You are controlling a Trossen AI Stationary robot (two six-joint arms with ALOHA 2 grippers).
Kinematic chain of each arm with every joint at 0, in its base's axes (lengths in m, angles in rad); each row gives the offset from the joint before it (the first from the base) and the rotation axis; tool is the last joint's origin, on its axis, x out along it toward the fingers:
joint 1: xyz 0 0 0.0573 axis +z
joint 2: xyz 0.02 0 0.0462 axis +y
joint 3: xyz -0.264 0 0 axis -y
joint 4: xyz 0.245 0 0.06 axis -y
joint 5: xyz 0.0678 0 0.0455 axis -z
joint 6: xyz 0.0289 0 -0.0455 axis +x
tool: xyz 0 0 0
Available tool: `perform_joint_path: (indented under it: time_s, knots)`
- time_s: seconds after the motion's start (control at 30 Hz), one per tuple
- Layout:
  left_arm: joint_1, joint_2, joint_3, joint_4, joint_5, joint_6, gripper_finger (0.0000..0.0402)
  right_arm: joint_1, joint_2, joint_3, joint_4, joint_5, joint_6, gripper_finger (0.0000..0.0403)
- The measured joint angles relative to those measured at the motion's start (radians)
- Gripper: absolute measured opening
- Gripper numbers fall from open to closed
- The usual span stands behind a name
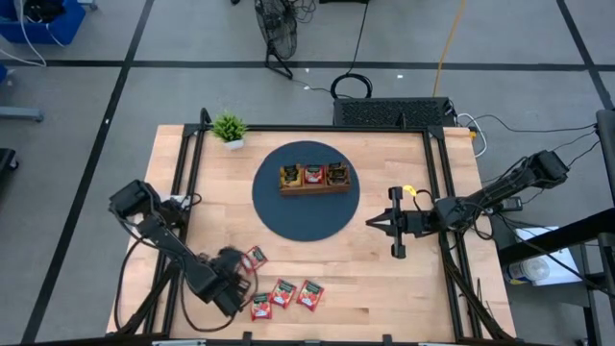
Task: Pick & Place Tea
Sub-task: Put the red tea bag into the middle section of the wooden organizer
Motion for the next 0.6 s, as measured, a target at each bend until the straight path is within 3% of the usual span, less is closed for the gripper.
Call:
perform_joint_path:
  time_s: [0.1,0.17,0.3,0.6]
  knots:
    - [0.033,0.004,-0.002,0.068,-0.152,0.141,0.0207,0.000,0.000,0.000,-0.010,0.000,0.030,0.0000]
    - [0.062,0.006,-0.002,0.124,-0.196,0.259,0.0207,0.000,0.000,0.000,-0.011,0.000,0.047,0.0000]
    - [0.121,-0.011,-0.002,0.211,-0.154,0.441,0.0207,0.001,0.000,0.000,-0.023,0.000,0.073,0.0000]
    - [0.168,-0.031,0.026,0.196,-0.041,0.630,0.0207,0.001,0.000,0.000,-0.050,0.000,0.074,0.0000]
